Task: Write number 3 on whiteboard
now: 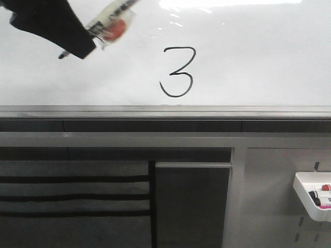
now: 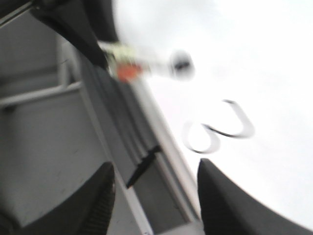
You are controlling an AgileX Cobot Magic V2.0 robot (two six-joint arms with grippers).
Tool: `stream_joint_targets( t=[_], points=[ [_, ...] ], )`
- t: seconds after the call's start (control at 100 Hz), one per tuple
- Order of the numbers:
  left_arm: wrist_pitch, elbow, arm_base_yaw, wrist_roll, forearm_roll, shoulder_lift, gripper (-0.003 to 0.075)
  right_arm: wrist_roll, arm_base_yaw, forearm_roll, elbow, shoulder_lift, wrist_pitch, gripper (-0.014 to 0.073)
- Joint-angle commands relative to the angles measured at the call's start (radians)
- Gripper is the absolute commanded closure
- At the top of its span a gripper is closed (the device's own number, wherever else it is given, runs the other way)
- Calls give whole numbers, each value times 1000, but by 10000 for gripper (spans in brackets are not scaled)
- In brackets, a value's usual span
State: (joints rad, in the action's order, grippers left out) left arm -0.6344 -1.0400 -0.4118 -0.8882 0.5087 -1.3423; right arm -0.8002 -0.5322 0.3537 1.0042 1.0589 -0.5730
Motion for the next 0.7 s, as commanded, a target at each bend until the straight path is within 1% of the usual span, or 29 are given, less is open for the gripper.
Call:
stream_joint_targets(
  t=[0.0,0.07,0.11,0.13,0.16,0.36,0.69],
  points=[
    [249,18,78,152,77,25,738,78,86,17,30,-75,52,249],
    [423,79,125,179,197,25,738,95,123,18,30,-102,35,249],
    [488,101,140,179,263,25,738,95,130,18,30,-112,18,249],
    [525,115,142,179,281,25,738,95,134,18,30,-115,10,249],
    [546,122,145,179,288,21,738,95,136,18,30,-117,2,249],
    [568,128,145,179,287,-42,738,95,136,18,28,-111,-41,249],
    [512,128,145,179,287,-61,738,95,136,18,28,-111,-47,249]
  ],
)
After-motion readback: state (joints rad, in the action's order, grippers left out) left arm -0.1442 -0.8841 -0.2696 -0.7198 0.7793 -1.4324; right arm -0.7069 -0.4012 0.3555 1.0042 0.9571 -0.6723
